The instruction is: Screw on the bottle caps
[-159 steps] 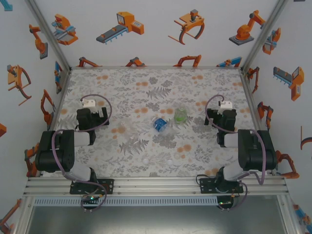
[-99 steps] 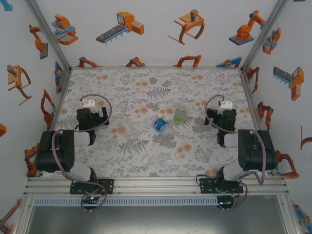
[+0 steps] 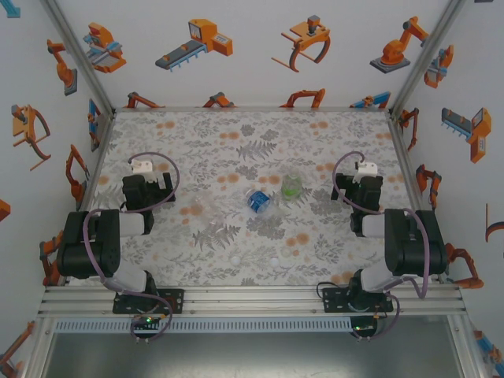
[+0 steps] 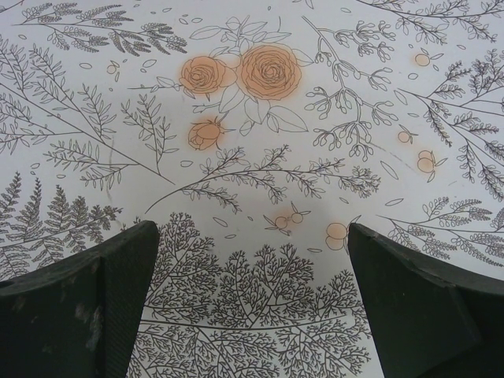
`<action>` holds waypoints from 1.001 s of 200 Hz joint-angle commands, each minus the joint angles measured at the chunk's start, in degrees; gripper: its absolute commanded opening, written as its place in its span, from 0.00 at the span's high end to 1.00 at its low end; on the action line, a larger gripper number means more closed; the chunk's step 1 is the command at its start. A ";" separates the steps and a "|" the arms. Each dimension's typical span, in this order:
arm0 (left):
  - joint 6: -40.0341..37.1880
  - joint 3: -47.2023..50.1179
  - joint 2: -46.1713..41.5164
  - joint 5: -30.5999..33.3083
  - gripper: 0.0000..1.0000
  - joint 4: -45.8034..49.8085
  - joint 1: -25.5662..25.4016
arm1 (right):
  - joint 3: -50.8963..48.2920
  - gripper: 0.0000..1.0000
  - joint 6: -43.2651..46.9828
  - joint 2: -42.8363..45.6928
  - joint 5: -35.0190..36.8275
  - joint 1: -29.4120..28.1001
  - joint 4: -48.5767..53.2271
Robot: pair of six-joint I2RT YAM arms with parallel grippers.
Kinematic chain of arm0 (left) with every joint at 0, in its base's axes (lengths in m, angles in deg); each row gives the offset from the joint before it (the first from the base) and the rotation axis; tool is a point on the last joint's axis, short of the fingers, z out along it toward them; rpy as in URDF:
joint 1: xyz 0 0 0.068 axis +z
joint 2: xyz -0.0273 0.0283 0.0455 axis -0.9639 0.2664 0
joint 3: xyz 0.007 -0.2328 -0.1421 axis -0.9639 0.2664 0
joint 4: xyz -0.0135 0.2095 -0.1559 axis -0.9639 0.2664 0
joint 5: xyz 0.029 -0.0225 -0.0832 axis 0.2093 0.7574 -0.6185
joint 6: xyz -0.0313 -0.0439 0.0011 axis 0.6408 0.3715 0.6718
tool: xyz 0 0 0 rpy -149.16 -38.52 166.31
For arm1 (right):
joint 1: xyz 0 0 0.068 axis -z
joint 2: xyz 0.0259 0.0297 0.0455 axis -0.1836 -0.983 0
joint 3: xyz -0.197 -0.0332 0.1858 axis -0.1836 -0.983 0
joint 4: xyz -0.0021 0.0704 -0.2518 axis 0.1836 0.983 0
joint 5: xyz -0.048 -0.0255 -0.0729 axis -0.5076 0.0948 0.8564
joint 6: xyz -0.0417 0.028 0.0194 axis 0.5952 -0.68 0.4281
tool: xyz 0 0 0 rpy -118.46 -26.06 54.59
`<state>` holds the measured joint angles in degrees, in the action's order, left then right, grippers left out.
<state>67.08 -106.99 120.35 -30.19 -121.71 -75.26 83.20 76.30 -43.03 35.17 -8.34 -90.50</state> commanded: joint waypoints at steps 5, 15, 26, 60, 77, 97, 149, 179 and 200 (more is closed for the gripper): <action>0.97 -1.15 0.30 -0.36 0.03 -1.58 0.18 | 1.48 0.01 -0.92 -0.58 0.59 0.48 -0.91; 0.98 -1.12 0.30 -0.28 0.03 -1.61 0.18 | 1.48 0.01 -0.92 -0.59 0.59 0.47 -0.91; 0.99 -1.05 0.21 -0.35 0.03 -1.72 0.12 | 1.48 0.01 -0.84 -0.58 0.57 0.48 -0.86; 0.89 -1.06 0.26 -0.35 0.03 -1.76 0.10 | 1.39 0.01 -0.71 -0.51 0.05 0.46 -1.07; 0.74 -1.01 0.12 -0.68 0.03 -1.93 0.10 | 1.18 0.02 -0.17 -0.03 -0.82 0.27 -1.09; -0.38 -1.84 -1.98 -1.15 0.03 1.34 -0.49 | 0.82 0.02 -0.10 3.02 -0.12 0.00 0.53; 1.02 -8.52 -13.40 8.03 0.03 20.69 -3.48 | 8.25 0.02 2.55 16.12 -1.20 -2.55 22.21; 5.28 -15.88 -20.39 8.13 0.03 36.07 -4.65 | 12.23 0.02 1.56 23.00 -4.55 -5.96 33.09; 8.29 -23.01 -24.18 4.80 0.03 48.62 -4.57 | 13.27 0.02 -0.11 27.47 -6.98 -9.83 37.87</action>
<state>70.51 -123.45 100.24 -23.59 -90.50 -79.79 94.82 77.76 -19.79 32.04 -14.61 -63.00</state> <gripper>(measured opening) 0.969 0.981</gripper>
